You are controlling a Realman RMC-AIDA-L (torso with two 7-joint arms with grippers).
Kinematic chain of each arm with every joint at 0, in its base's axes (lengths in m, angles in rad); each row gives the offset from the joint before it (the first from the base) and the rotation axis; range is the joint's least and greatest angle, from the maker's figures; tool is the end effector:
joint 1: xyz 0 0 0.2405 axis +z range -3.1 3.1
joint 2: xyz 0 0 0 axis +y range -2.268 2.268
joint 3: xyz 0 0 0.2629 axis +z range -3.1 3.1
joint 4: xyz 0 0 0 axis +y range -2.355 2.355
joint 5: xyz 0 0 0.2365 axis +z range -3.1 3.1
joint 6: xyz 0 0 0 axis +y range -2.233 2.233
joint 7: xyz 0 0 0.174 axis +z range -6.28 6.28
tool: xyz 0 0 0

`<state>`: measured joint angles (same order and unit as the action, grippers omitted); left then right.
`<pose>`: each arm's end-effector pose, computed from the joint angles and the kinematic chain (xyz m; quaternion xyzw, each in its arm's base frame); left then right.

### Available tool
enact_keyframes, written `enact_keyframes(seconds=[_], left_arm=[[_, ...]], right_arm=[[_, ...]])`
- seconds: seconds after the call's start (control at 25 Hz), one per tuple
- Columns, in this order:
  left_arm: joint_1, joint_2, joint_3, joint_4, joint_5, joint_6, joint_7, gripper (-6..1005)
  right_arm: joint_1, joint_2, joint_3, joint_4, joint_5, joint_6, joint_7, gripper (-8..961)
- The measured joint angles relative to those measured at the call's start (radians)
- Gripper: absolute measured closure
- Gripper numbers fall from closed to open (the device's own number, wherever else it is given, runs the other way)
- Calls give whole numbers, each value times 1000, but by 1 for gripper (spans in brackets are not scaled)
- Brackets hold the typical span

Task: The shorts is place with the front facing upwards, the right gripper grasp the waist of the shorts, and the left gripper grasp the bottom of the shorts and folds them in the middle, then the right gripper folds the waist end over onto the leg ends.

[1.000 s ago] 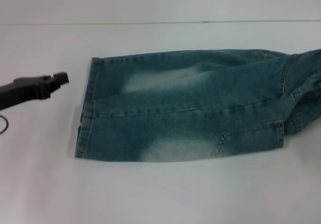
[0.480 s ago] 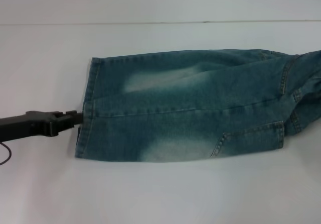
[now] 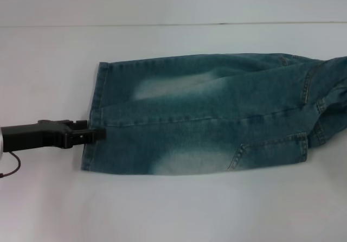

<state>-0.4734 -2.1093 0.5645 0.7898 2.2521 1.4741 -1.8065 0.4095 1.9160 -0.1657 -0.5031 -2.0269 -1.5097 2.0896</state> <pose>-0.3263 0.3568 -0.0125 -0.8694 -0.4342 -0.1677 0.1661 0.3890 0.3459 0.0900 -0.6300 0.6185 0.4158 0.2181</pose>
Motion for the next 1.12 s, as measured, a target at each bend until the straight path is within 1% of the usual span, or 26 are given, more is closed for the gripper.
enact_keyframes(seconds=[0.12, 0.16, 0.32, 1.12], left_arm=[[0, 0, 1, 1, 6, -31, -17, 411], [-1, 0, 1, 0, 18, -57, -29, 373], [-1, 0, 6, -3, 36, -84, -45, 223], [-23, -4, 78, -13, 53, -53, -48, 259]], right_arm=[[0, 0, 0, 0, 0, -1, 0, 905], [0, 0, 0, 0, 1, -1, -1, 905], [0, 0, 0, 0, 1, -1, -2, 905], [-2, 0, 0, 0, 1, -1, -2, 906]])
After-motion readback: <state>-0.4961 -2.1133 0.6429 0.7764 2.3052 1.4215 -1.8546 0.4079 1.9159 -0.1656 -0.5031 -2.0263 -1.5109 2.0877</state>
